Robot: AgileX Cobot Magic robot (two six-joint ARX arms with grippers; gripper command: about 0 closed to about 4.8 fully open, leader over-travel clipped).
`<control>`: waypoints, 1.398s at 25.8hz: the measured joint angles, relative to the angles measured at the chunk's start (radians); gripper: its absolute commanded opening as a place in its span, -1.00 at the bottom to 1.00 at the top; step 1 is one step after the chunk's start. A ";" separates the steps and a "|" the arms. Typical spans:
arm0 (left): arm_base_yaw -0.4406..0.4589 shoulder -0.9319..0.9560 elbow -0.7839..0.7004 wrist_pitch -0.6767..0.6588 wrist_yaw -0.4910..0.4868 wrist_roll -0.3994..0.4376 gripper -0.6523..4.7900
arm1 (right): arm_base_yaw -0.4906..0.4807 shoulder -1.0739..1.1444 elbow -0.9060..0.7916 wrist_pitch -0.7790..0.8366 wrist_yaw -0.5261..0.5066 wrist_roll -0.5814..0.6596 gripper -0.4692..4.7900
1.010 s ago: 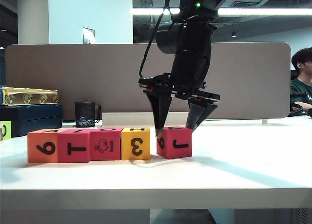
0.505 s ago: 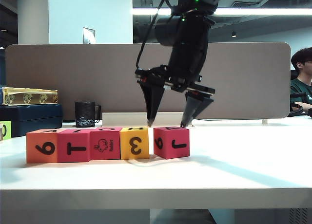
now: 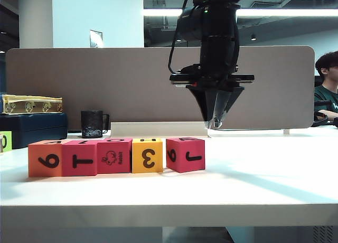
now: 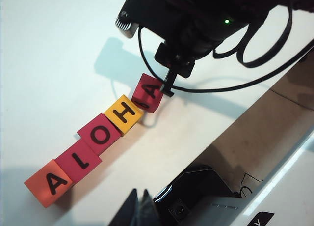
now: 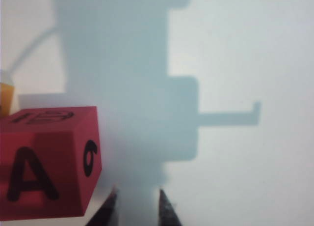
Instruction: Select the appropriate blocks from the scattered letter blocks on the table and arrange them in a row to spell out "ALOHA".
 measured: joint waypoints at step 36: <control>0.000 0.000 0.000 -0.013 0.000 0.000 -0.78 | 0.018 0.002 -0.061 0.008 -0.100 -0.018 -0.83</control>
